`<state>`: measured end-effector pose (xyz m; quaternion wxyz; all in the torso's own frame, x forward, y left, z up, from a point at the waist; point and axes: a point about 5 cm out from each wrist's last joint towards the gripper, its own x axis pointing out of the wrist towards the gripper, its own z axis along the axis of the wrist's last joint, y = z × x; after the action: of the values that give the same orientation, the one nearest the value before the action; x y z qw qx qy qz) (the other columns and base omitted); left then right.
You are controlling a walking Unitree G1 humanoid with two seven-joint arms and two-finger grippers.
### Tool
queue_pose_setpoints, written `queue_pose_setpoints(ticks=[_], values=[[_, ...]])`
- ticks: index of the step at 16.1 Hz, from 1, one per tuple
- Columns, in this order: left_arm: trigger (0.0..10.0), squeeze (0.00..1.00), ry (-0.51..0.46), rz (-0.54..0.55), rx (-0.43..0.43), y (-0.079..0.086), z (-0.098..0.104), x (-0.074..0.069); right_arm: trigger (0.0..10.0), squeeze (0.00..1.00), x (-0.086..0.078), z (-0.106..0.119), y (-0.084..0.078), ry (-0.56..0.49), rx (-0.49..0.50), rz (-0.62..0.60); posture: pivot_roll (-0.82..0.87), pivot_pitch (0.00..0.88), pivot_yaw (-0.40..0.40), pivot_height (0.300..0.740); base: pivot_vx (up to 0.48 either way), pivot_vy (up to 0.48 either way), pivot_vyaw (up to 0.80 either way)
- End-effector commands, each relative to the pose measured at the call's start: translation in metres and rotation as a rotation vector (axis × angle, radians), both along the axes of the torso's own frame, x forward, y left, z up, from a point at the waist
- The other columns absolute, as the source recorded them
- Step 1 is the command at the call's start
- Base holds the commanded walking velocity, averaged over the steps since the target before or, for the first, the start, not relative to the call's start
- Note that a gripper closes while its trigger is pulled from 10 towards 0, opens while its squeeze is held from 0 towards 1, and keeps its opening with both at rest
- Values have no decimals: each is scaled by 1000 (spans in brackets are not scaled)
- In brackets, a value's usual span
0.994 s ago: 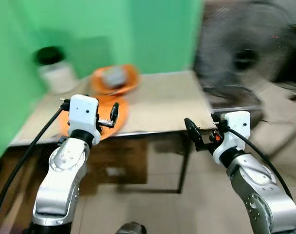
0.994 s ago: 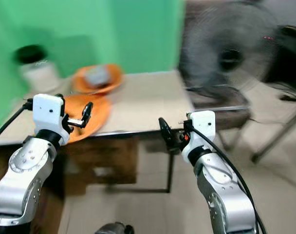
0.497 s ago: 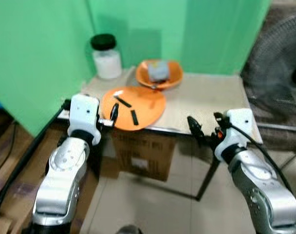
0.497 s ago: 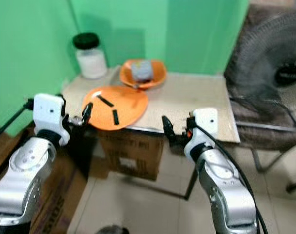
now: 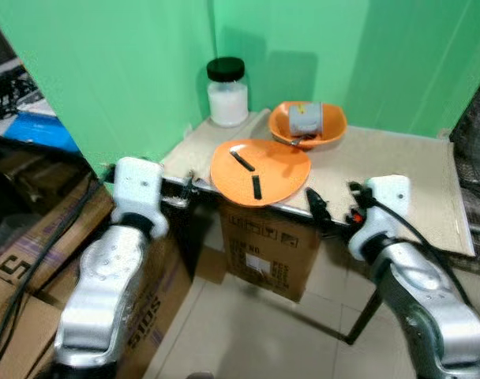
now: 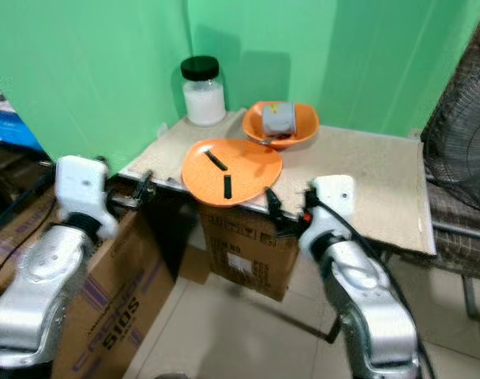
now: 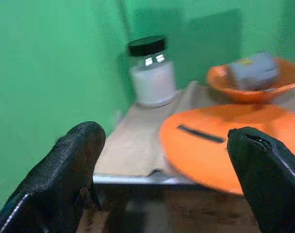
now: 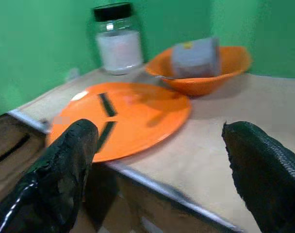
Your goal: Setting the table
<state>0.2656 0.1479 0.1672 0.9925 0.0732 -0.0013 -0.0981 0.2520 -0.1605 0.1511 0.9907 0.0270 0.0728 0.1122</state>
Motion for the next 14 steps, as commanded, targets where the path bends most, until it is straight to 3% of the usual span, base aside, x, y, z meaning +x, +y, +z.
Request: queue_pose_setpoints(ticks=[1,8,9,10,11,12,13,14], values=[[10000,0,-13,9,12,6,3,0,10000,1000,1,6,4,-28,7,9,87,0,56,740,307,0,0],[10000,0,-10,-3,4,5,3,-1,10000,1000,3,6,4,-34,-1,1,89,0,54,740,315,0,0],[10000,0,-9,-6,4,5,2,-1,10000,859,3,6,4,-35,0,-2,87,0,55,740,315,0,0],[10000,0,-8,-9,5,4,2,-1,10000,627,3,6,4,-35,5,-6,87,0,56,740,315,0,0],[10000,0,-6,-14,5,3,2,-1,10000,310,3,6,4,-35,7,-9,87,0,56,740,315,0,0],[10000,0,-6,-16,5,3,1,-1,10000,106,3,7,4,-35,7,-10,85,0,58,740,315,0,0],[10000,0,-2,-25,3,2,1,-1,10000,0,3,7,3,-40,2,-13,84,0,59,740,315,0,0],[10000,0,-1,-38,1,0,1,-2,10000,0,3,7,3,-44,-11,-17,84,0,59,740,315,0,0]])
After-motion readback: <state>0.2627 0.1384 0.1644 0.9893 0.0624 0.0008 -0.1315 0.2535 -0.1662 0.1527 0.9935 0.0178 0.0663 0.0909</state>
